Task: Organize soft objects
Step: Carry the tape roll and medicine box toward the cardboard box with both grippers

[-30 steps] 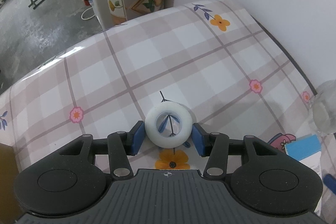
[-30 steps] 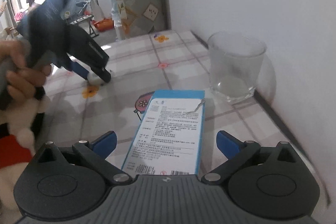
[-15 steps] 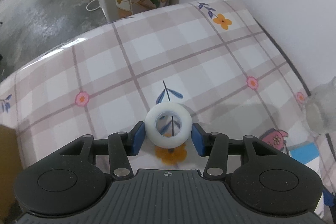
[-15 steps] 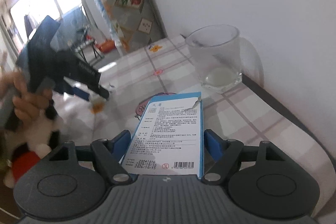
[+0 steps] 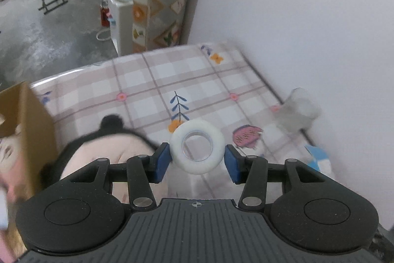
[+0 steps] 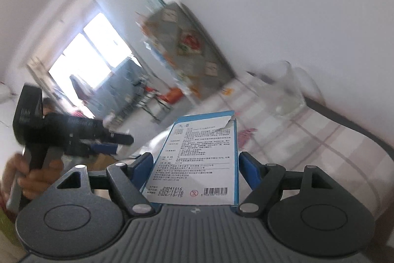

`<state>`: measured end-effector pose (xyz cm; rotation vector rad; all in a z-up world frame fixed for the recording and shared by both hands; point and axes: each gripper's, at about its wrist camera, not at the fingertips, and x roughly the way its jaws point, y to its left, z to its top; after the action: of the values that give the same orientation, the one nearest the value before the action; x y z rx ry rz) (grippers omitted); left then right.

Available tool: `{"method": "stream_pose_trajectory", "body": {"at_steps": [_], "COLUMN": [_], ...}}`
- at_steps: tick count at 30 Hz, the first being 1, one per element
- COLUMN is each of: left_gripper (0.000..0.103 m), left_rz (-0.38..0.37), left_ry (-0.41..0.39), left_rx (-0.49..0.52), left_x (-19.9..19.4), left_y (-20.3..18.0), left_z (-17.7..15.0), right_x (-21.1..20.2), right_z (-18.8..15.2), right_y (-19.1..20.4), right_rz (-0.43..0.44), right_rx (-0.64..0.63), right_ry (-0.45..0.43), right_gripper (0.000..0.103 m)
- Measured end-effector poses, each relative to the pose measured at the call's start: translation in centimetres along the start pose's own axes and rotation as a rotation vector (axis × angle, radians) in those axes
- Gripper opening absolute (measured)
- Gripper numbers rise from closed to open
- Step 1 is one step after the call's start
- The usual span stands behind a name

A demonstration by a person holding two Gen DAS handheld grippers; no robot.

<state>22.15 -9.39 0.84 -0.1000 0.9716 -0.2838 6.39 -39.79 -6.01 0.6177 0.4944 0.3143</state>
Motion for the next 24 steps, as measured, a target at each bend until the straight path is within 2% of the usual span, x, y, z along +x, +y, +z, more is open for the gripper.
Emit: {"method": "stream_pose_trajectory", "body": {"at_steps": [5,11,18,24], "left_gripper": [0.047,0.047,0.047,0.047], "left_rz": [-0.052,-0.044,0.031,0.097], "left_ry": [-0.119,-0.274,-0.388,-0.446], "left_rx": [-0.063,-0.174,-0.365,-0.488], "left_x": [-8.1,-16.2,-22.3,-24.3], "left_y": [1.1,3.9,9.5,14.5], "left_z": [-4.9,-11.9,-18.7,-21.3], "right_x": [-2.7,-4.1,-3.2,0.6], "right_z": [-0.3,-1.9,-3.9,-4.5], "right_y": [2.4,7.0,12.9,18.3], "right_rz": [0.134,0.275,0.411,0.502], "right_rx": [-0.002,-0.054,-0.118,-0.191], "right_ry": [-0.031,-0.03,0.024,0.125], "right_gripper": [0.055,0.055,0.055,0.055]}}
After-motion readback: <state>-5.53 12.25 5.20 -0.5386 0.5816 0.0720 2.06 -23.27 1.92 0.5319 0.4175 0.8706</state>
